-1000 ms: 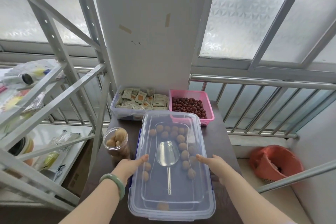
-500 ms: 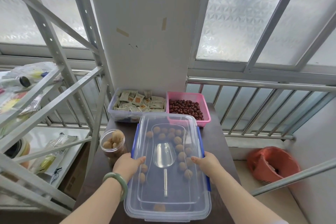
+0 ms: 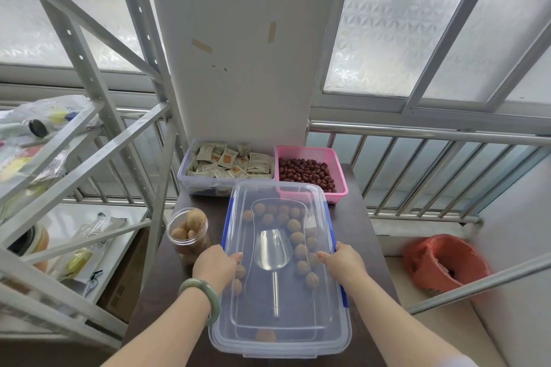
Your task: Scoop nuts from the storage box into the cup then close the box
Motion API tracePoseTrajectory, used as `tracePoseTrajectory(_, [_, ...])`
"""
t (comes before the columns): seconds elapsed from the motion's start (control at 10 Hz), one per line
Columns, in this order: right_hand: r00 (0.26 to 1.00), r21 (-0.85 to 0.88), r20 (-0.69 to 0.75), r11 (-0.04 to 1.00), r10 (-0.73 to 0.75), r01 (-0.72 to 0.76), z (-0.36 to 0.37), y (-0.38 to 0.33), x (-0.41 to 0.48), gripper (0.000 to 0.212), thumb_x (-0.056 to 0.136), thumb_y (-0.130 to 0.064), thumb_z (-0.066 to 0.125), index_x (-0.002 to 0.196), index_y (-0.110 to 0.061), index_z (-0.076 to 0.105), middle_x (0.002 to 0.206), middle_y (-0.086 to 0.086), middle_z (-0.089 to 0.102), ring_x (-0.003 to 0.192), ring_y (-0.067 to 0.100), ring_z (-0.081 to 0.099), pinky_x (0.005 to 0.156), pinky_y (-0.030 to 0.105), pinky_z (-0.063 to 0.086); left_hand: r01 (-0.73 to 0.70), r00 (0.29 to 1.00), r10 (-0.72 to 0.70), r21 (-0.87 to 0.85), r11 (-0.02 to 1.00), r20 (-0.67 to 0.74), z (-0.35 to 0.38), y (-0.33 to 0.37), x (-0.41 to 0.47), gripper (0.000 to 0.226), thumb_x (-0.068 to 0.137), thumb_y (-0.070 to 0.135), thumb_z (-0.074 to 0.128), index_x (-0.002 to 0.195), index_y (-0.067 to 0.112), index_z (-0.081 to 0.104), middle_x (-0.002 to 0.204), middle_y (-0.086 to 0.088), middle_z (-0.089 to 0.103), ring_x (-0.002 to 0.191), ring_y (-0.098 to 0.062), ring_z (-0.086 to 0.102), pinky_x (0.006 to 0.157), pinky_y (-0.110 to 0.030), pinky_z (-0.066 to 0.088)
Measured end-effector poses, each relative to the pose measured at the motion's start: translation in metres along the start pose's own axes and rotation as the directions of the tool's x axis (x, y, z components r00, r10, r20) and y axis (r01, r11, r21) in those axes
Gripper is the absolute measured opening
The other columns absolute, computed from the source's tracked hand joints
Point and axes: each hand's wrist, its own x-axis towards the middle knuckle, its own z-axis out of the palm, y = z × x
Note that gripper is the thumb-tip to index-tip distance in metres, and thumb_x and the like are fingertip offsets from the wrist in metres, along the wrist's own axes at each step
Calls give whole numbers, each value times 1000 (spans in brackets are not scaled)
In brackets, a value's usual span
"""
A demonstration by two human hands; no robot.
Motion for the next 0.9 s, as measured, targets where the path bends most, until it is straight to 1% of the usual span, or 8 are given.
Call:
tracePoseTrajectory(0.1, [1000,-10,1,1000,5,-5,-1,-2,-1,37,89,-30,58,118,-8,57,108,9,65,94,24,59,73,30,45,-3,1000,3,5,1000,12,-1,0,0,35,93,36,54,106,4,57,92,-8,57,82,-24,51,76,-31,41])
tracePoseTrajectory(0.3, [998,-113,3,992,56,-55,1,-13,-7,50,92,-33,52,133,-6,45,131,13,56,118,29,55,89,34,45,-29,999,27,75,997,26,-4,2,-1,38,94,37,52,108,2,56,92,-8,57,83,-25,53,75,-31,41])
tracePoseTrajectory(0.4, [999,-211,-34,976,43,-49,2,-16,-13,61,95,-35,48,146,-9,28,140,14,50,126,31,49,98,37,43,-69,997,66,99,993,37,-4,1,0,39,94,37,52,108,0,57,106,-15,65,100,-32,61,79,-32,43])
tracePoseTrajectory(0.5, [983,-328,-169,944,-73,14,2,-16,-24,71,94,-39,49,152,-18,13,148,12,40,134,31,40,105,42,39,-134,990,120,193,972,79,-11,1,-5,44,94,40,50,115,1,52,117,-14,65,108,-30,61,83,-32,45])
tracePoseTrajectory(0.6, [958,-313,-252,948,-138,54,-4,-17,-37,72,95,-40,47,153,-18,11,153,11,31,141,31,29,112,44,33,-180,984,174,253,951,47,-28,3,-14,56,94,40,46,135,1,40,127,-16,57,116,-31,56,93,-36,44])
tracePoseTrajectory(0.7, [938,-318,-281,942,-202,108,-18,-15,-50,70,95,-41,45,152,-16,13,154,12,30,144,31,25,115,46,28,-236,961,270,325,916,-62,-49,13,-32,50,94,36,42,134,6,43,133,-19,48,119,-33,49,99,-39,41])
tracePoseTrajectory(0.8, [911,-324,-314,932,-266,161,-34,-11,-65,70,95,-42,44,152,-14,14,156,12,28,145,31,22,118,45,23,-270,932,334,344,899,-140,-63,26,-54,47,93,36,43,132,10,48,134,-16,47,121,-32,46,101,-41,39])
tracePoseTrajectory(0.9, [874,-313,-348,921,-338,231,-53,-11,-87,68,95,-42,43,152,-14,18,155,11,31,144,29,25,118,44,24,-331,899,380,230,915,-220,-74,37,-79,37,86,29,50,116,12,60,121,-13,56,112,-31,52,95,-43,46])
